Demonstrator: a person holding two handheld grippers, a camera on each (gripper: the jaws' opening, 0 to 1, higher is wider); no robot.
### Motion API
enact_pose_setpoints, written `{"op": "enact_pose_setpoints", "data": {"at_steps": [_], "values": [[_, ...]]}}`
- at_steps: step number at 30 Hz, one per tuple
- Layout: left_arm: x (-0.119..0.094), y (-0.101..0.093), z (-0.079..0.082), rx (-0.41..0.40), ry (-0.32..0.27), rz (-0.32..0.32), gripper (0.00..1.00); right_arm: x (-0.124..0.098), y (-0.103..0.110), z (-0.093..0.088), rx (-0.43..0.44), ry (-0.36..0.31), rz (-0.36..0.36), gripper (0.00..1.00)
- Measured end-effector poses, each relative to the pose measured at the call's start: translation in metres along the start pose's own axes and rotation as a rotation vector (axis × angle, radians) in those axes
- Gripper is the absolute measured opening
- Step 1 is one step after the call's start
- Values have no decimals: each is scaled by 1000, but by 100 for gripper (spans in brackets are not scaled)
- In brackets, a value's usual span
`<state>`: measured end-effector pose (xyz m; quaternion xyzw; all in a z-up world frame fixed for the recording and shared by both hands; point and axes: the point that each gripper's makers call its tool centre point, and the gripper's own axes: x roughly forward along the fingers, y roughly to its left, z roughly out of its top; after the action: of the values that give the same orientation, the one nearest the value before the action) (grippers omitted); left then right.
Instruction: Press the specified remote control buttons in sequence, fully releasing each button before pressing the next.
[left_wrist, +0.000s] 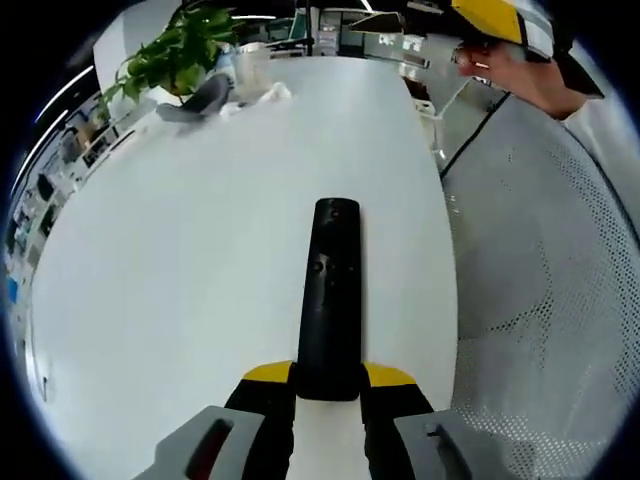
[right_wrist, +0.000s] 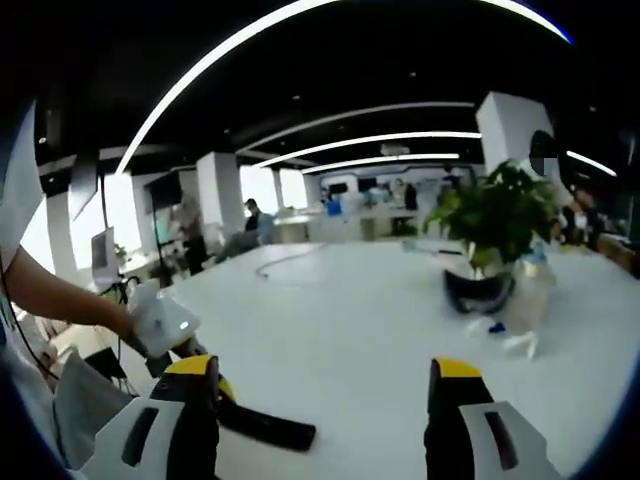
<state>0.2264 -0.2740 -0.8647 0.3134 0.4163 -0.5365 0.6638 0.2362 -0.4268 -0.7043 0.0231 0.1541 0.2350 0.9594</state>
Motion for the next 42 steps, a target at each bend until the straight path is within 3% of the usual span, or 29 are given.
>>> {"op": "enact_pose_setpoints", "data": {"at_steps": [5,16,42], "values": [[1,14,0,35,32,14,24,0,-1,0,-4,1,-3,84],[0,42,2,32,65,20,24,0,-2,-2,0,12,-9,83],[2,91,8,43,80,11,24,4,-7,-7,-4,43,-35,82]]}}
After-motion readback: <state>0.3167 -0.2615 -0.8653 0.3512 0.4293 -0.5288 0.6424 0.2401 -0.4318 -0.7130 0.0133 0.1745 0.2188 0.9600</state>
